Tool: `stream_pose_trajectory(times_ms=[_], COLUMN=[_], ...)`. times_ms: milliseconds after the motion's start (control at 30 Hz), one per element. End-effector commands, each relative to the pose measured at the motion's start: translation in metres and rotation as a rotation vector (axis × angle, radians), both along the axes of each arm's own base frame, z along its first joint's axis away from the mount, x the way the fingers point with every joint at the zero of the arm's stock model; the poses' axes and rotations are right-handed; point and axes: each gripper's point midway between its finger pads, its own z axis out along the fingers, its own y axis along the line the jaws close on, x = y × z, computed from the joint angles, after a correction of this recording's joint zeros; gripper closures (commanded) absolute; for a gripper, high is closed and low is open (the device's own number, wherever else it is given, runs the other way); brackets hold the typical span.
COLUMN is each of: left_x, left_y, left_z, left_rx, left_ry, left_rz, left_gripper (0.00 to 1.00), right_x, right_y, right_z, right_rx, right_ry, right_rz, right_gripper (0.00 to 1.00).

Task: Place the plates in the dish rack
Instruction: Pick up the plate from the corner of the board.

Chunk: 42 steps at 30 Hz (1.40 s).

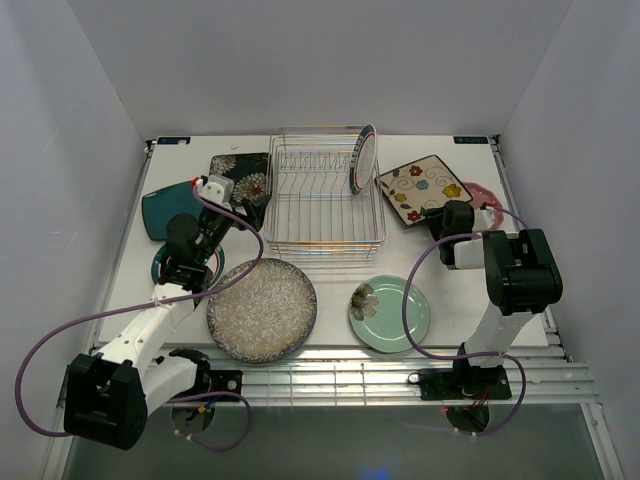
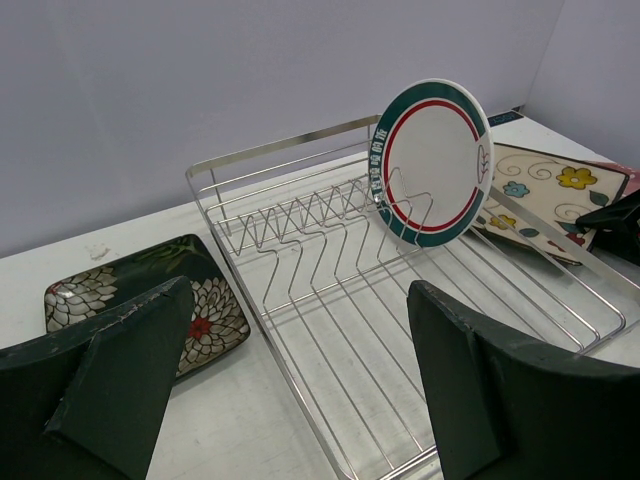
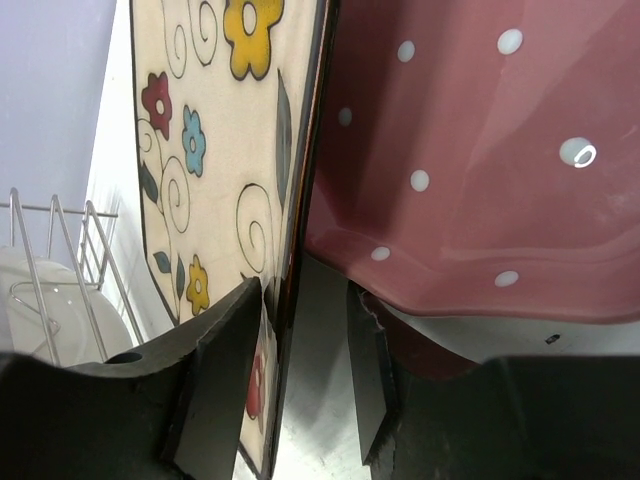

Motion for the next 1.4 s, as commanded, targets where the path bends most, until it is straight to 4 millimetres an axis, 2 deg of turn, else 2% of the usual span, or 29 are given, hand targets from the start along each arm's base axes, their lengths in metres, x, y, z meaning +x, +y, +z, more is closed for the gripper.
stream_pose_trajectory(times_ms=[0,467,600,933,1033,1100,1233,1333,1367], left_x=[-0.003,-0.007,-0.008,-0.009,-0.009,-0.009,-0.011,-0.016,-0.016], left_y=[-0.003,-0.006,-0.006,-0.007,-0.007,-0.008,-0.011,-0.023,-0.026], left_z=[0.011,0.013,0.012,0.011,0.012,0.012,0.011,0.012,0.022], left_rx=[0.000,0.003,0.003,0.004,0.004,0.005,0.039,0.061,0.062], left_ry=[-0.026,-0.030,-0.029,-0.028,-0.029,-0.028,-0.047,-0.057,-0.076], left_rz=[-0.021,-0.045,-0.045,-0.053,-0.053,-0.056,-0.079,-0.154,-0.172], left_gripper=[0.02,0.02,0.02,0.02,0.02,0.02,0.02,0.02,0.02], right_x=[0.009,0.024,0.031,0.037,0.038,0.037,0.037,0.033,0.030], right_y=[-0.019,-0.011,-0.009,-0.007,-0.006,-0.007,-0.007,-0.010,-0.012], right_z=[0.021,0.018,0.017,0.015,0.016,0.017,0.024,0.030,0.030], right_rx=[-0.054,-0.011,-0.012,0.011,0.027,0.042,0.029,0.019,0.014], right_ry=[-0.051,-0.078,-0.080,-0.130,-0.161,-0.175,-0.195,-0.203,-0.202], right_rz=[-0.053,-0.014,-0.001,-0.001,-0.007,-0.017,-0.015,-0.027,-0.032], right_gripper=[0.53,0.54,0.50,0.52,0.59,0.71,0.78,0.86,0.88])
